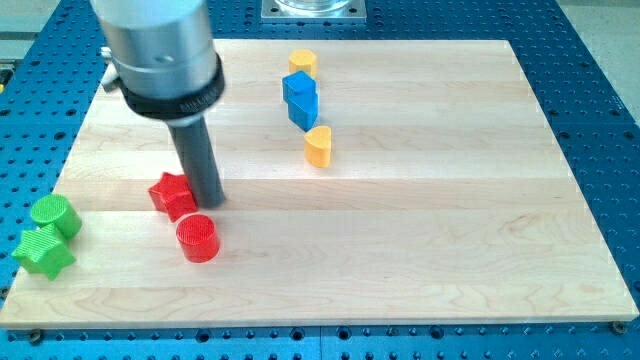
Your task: Put the red star top of the green circle
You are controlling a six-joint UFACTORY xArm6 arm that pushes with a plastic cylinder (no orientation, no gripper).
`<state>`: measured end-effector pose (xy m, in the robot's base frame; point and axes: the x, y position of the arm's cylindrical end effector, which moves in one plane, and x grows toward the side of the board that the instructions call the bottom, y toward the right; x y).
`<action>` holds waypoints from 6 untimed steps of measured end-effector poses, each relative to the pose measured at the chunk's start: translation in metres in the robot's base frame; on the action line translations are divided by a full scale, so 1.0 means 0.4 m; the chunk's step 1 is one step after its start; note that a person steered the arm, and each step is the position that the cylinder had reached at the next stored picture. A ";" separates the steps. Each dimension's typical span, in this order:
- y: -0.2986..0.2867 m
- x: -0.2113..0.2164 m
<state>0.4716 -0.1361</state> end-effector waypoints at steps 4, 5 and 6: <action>0.009 0.073; -0.103 0.010; -0.146 -0.015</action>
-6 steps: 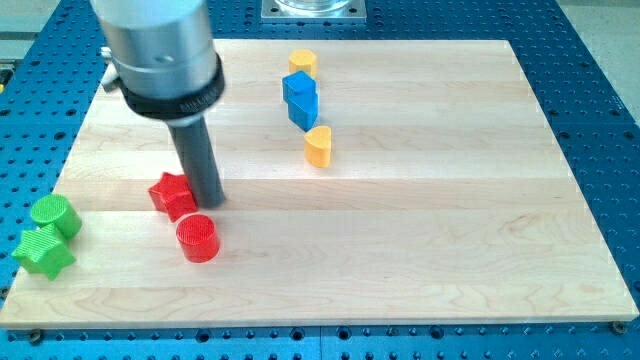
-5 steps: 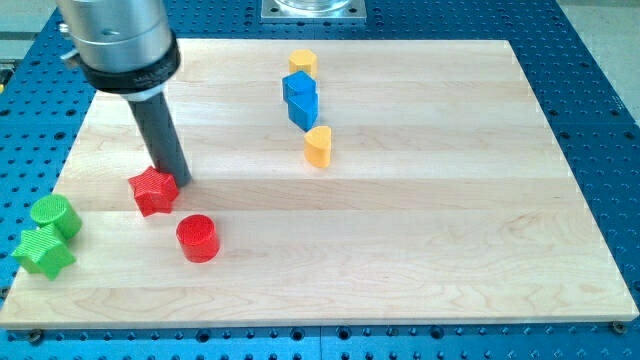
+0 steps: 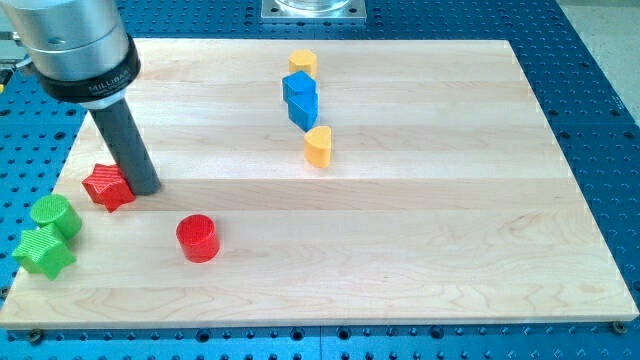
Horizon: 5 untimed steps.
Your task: Put the red star top of the green circle
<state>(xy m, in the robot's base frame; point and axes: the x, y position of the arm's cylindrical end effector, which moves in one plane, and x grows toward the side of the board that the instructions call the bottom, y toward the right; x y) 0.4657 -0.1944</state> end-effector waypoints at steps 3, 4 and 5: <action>-0.052 0.042; -0.065 0.033; -0.065 -0.003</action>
